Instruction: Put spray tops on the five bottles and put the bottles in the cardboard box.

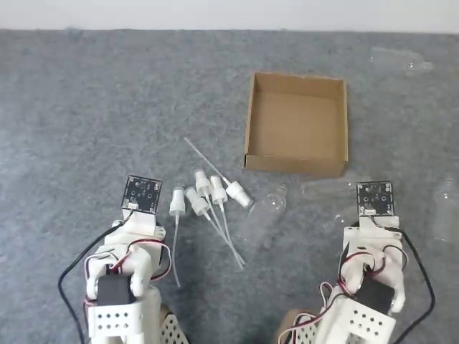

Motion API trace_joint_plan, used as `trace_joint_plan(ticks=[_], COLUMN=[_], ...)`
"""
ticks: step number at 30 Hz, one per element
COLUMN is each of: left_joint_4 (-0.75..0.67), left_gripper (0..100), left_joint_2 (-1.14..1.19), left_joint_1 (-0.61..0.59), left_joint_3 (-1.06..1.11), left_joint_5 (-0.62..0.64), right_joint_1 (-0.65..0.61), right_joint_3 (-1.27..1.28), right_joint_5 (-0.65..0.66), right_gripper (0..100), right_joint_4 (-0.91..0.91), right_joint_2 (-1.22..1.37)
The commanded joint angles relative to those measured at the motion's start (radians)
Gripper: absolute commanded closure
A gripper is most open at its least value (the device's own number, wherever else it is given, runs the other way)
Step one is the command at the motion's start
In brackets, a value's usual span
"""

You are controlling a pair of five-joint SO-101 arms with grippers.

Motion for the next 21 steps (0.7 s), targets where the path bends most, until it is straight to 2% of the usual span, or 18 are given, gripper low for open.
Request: trace_joint_plan(ticks=[1, 4, 7, 21], left_joint_4=[0.002, 0.002, 0.002, 0.002], left_gripper=[97, 97, 97, 97], left_joint_2=[-0.02, -0.02, -0.02, -0.02], left_joint_1=[0.002, 0.002, 0.002, 0.002], left_joint_3=[-0.01, -0.01, -0.01, -0.01], left_joint_5=[-0.009, -0.009, -0.009, -0.009], right_joint_1=[0.012, 0.01, 0.01, 0.007], right_joint_3=[0.023, 0.023, 0.023, 0.023], right_joint_5=[0.018, 0.018, 0.018, 0.017], right_gripper=[88.0, 88.0, 88.1, 88.2], right_joint_4=[-0.015, 0.07, 0.242, 0.255], right_joint_2=[0.018, 0.018, 0.018, -0.007])
